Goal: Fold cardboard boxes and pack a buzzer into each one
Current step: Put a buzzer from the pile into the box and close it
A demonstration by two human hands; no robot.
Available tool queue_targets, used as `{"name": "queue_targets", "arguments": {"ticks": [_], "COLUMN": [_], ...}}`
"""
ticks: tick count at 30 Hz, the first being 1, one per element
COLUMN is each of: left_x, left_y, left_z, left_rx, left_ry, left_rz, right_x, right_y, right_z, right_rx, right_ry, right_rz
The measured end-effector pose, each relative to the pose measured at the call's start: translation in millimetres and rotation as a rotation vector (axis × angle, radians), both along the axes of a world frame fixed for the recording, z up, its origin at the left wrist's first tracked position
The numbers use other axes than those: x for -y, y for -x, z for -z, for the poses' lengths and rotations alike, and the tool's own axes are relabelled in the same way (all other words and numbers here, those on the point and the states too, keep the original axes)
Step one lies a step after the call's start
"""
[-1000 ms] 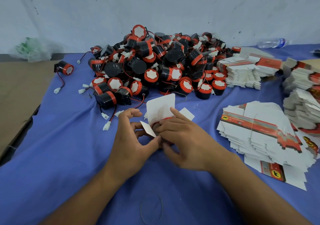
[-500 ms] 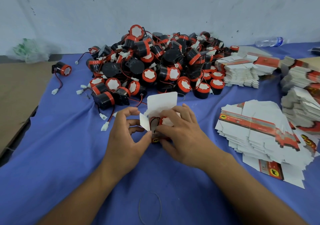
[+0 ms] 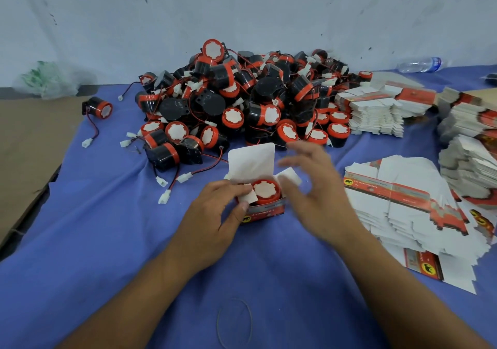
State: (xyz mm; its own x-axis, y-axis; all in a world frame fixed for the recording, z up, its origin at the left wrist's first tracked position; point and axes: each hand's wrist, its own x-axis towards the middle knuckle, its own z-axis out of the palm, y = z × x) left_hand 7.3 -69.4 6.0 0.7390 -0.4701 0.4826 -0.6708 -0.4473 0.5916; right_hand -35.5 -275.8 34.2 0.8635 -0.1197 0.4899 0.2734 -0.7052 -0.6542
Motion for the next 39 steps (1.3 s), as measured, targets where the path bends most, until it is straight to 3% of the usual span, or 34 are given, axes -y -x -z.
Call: {"name": "queue_targets", "arguments": {"ticks": [2,4,9,13,15,18,21,26,30,33,39], "left_x": [-0.3,-0.2,-0.7,-3.8,-3.7,-3.5,-6.0,-9.7,-15.2,-16.1,-14.7], "left_y": [-0.3,-0.3,-6.9,-13.0,-12.1,-11.8,-14.8,-15.5,-14.7,-14.9,-18.0], "left_z": [0.2,1.9,3.4,1.5,2.6,2.8,3.0,7.1,7.5,8.7,7.3], "left_rx": [0.017,0.023,-0.125,-0.316,-0.377,-0.421,-0.408,-0.376,-0.434,-0.351,-0.331], "left_ry": [0.041,0.081,0.123,0.239,0.274,0.376,0.355,0.296,0.253,0.184,0.185], "left_rz": [-0.001,-0.028,-0.183,-0.080,-0.037,0.025,0.064,0.075,0.151,0.107,0.137], "right_x": [6.5,7.3,8.8,-5.1,-13.8,-13.1,-5.7,-11.6,-4.5,1.0,-1.1], "right_y": [-6.1,-9.8,-13.0,-14.3,-15.1,-15.2,-12.3,-12.5,-11.0,-7.1,-8.0], "right_z": [-3.0,-0.3,8.5,16.3,18.8,14.1,13.3,17.8,17.8,16.0,16.4], "right_rx": [-0.080,-0.231,-0.286,-0.296,-0.307,-0.302,-0.317,-0.121,-0.181,-0.281,-0.218], "right_ry": [-0.294,-0.566,-0.787,-1.035,-0.958,-0.625,-0.366,-0.021,0.025,0.053,-0.027], "right_rz": [0.158,0.136,0.037,-0.100,-0.132,-0.180,-0.230,-0.210,-0.276,-0.369,-0.352]}}
